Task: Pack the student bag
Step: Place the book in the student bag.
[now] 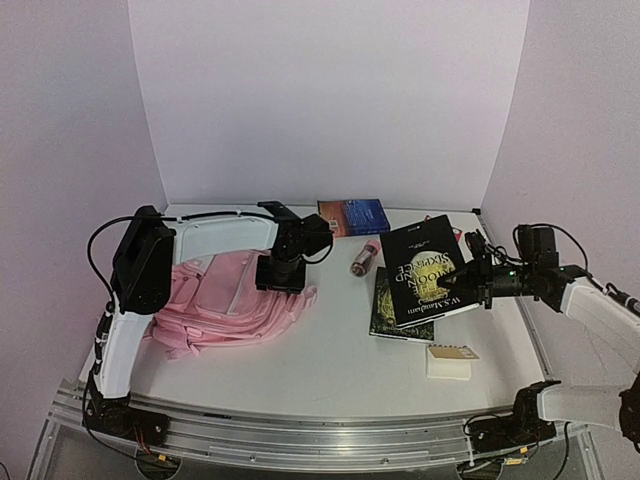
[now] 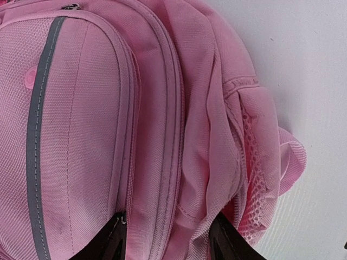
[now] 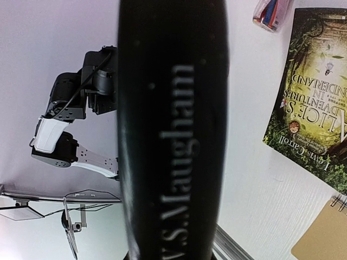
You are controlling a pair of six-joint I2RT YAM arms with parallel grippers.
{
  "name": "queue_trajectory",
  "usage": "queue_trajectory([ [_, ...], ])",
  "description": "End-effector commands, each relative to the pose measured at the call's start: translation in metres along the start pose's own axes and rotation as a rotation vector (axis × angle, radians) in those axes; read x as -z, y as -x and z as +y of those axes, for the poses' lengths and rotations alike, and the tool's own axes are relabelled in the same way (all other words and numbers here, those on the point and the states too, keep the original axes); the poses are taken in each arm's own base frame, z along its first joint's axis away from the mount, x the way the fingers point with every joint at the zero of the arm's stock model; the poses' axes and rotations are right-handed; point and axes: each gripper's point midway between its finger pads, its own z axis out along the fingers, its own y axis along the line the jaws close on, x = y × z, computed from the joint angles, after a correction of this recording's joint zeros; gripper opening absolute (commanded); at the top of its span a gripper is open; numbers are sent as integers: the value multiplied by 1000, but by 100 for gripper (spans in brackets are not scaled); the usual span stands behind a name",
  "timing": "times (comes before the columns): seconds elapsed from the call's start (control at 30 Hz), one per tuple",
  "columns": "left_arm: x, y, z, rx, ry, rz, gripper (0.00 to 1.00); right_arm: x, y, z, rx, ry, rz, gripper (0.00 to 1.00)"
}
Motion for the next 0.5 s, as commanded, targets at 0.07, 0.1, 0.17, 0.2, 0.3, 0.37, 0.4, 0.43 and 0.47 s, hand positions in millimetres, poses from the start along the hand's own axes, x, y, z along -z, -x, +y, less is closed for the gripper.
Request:
queue_trajectory([
  [0.07, -7, 2, 0, -24, 15, 17, 18, 3, 6, 26, 126, 83, 1, 0],
  [0.1, -3, 5, 0, -21, 11, 8, 5, 3, 6, 26, 123, 83, 3, 0],
  [0.17, 11, 15, 0, -32, -2, -24, 0, 2, 5, 26, 118, 86, 8, 0],
  [0.2, 23, 23, 0, -40, -15, -49, 0, 2, 5, 26, 115, 88, 10, 0],
  [0.3, 70, 47, 5, -70, -59, -146, 0, 2, 4, 27, 111, 95, 18, 0],
  [0.37, 106, 60, 5, -95, -130, -206, 0, 1, 3, 29, 104, 105, 30, 0],
  [0.4, 121, 63, 4, -117, -172, -223, 0, 0, 1, 30, 102, 112, 43, 0],
  [0.43, 137, 67, 4, -133, -214, -245, 0, -3, -2, 32, 98, 123, 65, 0],
  [0.47, 152, 66, 1, -154, -272, -250, 0, -7, -6, 35, 96, 133, 91, 0],
])
